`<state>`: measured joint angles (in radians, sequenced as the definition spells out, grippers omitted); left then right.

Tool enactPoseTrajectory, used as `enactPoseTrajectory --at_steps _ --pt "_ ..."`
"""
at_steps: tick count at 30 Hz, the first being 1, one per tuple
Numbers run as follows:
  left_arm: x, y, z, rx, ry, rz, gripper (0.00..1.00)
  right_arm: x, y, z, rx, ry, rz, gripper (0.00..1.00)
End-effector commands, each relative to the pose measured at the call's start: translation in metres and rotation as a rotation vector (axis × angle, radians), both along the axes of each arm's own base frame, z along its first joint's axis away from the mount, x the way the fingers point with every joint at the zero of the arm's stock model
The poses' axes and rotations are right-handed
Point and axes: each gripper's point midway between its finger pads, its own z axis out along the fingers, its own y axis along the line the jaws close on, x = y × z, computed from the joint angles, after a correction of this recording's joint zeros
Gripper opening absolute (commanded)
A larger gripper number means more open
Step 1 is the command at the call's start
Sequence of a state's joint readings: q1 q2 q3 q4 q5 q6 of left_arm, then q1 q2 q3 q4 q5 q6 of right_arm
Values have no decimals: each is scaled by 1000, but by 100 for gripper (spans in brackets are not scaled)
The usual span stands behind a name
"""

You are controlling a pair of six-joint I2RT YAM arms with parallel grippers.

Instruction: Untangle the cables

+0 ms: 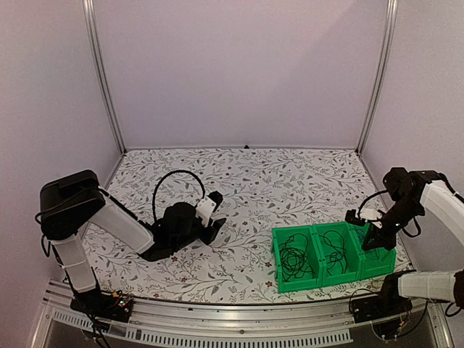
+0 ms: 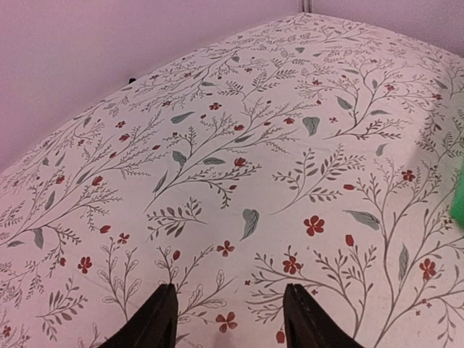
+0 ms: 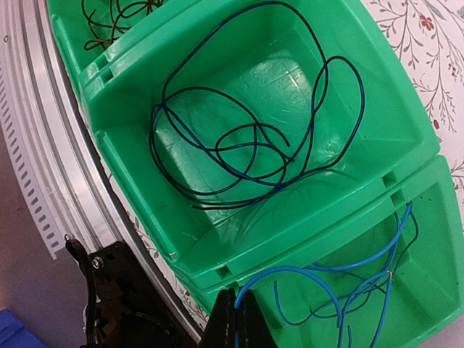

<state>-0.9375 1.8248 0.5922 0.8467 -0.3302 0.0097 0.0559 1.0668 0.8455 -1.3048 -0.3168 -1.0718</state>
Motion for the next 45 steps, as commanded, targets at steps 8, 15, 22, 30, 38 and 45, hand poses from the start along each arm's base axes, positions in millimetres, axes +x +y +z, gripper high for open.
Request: enactPoseTrajectory --at_steps 8,15,22,30,38,45 --pt "6 6 8 -28 7 46 50 22 4 -23 50 -90 -32 0" --pt "5 11 6 -20 13 58 50 37 -22 -26 52 -86 -113 0" --pt "8 7 -1 -12 23 55 49 45 -37 -36 50 -84 -138 0" --pt "13 -3 0 -1 20 40 49 52 -29 -23 129 4 -169 0" --pt "16 -3 -8 16 30 37 50 70 -33 18 116 -132 -186 0" --pt "18 -6 -15 19 40 36 49 81 -43 -17 102 -49 -224 0"
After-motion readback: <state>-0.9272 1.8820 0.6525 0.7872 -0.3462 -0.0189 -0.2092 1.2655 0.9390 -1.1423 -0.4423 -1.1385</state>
